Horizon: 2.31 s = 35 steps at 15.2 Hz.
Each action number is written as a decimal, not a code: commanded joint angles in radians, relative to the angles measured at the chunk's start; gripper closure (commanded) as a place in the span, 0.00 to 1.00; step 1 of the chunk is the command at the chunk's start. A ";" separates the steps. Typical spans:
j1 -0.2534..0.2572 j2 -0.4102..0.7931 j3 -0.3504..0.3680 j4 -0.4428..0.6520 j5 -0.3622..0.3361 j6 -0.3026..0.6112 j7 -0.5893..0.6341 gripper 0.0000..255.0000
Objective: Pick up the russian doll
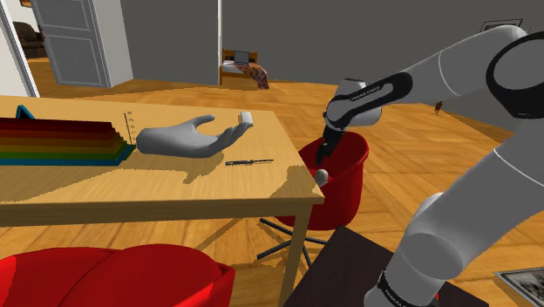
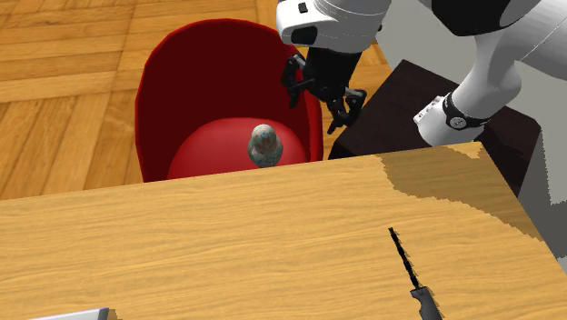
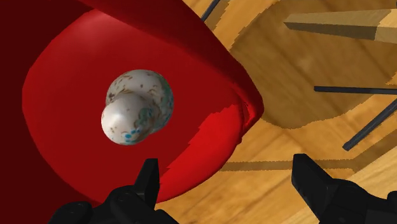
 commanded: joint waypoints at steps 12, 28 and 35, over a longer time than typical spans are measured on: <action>-0.027 0.465 -0.126 0.206 0.410 0.193 -0.413 0.00; -0.055 0.543 -0.088 0.197 0.506 0.262 -0.485 1.00; -0.032 0.483 -0.120 0.202 0.433 0.210 -0.430 1.00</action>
